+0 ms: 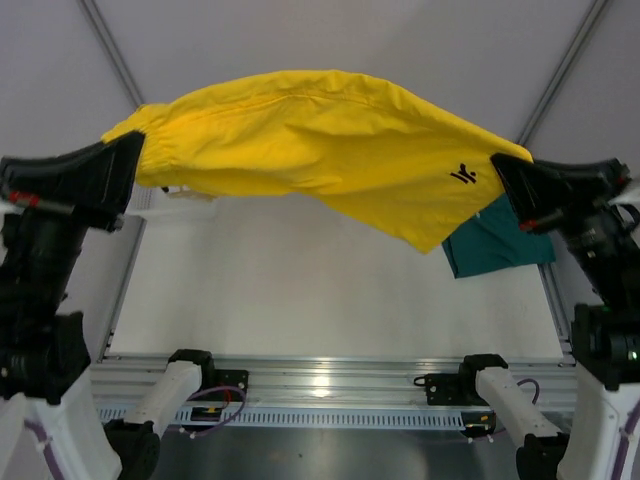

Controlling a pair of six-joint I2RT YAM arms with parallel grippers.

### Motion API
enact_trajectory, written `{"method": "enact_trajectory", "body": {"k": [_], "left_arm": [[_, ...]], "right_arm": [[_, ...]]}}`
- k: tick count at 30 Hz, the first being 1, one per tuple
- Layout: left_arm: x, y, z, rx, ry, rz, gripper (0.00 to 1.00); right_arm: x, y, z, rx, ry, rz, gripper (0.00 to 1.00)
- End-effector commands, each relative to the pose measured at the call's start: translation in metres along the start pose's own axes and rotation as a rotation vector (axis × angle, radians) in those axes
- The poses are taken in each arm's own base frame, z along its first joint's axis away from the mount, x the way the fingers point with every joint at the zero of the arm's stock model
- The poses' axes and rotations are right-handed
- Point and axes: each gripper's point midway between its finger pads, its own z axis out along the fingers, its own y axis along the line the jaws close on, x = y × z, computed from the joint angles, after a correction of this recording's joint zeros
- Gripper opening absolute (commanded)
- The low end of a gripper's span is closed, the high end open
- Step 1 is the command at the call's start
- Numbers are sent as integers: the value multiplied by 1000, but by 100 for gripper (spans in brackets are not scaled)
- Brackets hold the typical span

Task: Fold and stack the shorts
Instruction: Flatten the shorts out

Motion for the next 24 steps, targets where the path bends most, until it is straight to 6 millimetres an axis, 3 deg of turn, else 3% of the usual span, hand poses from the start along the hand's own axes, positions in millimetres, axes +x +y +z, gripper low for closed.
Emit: {"method": "enact_trajectory", "body": {"k": [1,2,3,8,10,11,12,13,14,15,16,17,20,21,22,23,24], "left_arm": [[-41,-50,-47,88,-158,89,0],[-36,-46,-51,74,-157,88,0],[-42,-60,-71,93,-190,102,0],[-57,-85,-108,105,-260,130,0],[-68,-94,-111,114,-280,139,0],[-71,-93,-108,109,-277,141,0],[-69,-87,-100,91,-257,134,0],[-79,-89,-90,92,-264,142,0],[-77,-81,-79,74,-246,137,0],[-74,-70,-67,45,-220,125,0],[-78,-69,-59,43,-220,125,0],[-68,-48,-32,16,-178,102,0],[-35,-7,11,-5,-95,53,0],[-10,16,23,-32,-42,28,0],[3,23,28,-20,-13,20,0],[43,56,37,-57,56,-12,0],[54,62,37,-54,71,-9,0]], "right_arm": [[-28,50,-40,-93,-105,-83,0],[-28,57,-48,-103,-113,-88,0],[-33,72,-67,-122,-145,-107,0],[-46,104,-111,-128,-212,-146,0],[-54,111,-116,-127,-226,-153,0],[-55,103,-107,-101,-202,-137,0],[-68,112,-111,-105,-226,-163,0],[-73,108,-105,-88,-221,-163,0],[-66,80,-77,-19,-153,-120,0],[-78,83,-73,-17,-163,-142,0],[-76,73,-61,-6,-129,-123,0],[-61,43,-30,42,-50,-78,0],[-31,7,7,84,48,-23,0],[-22,0,11,88,68,-9,0],[7,-21,21,119,123,37,0],[20,-29,21,134,141,62,0],[27,-27,11,132,135,73,0]]}}
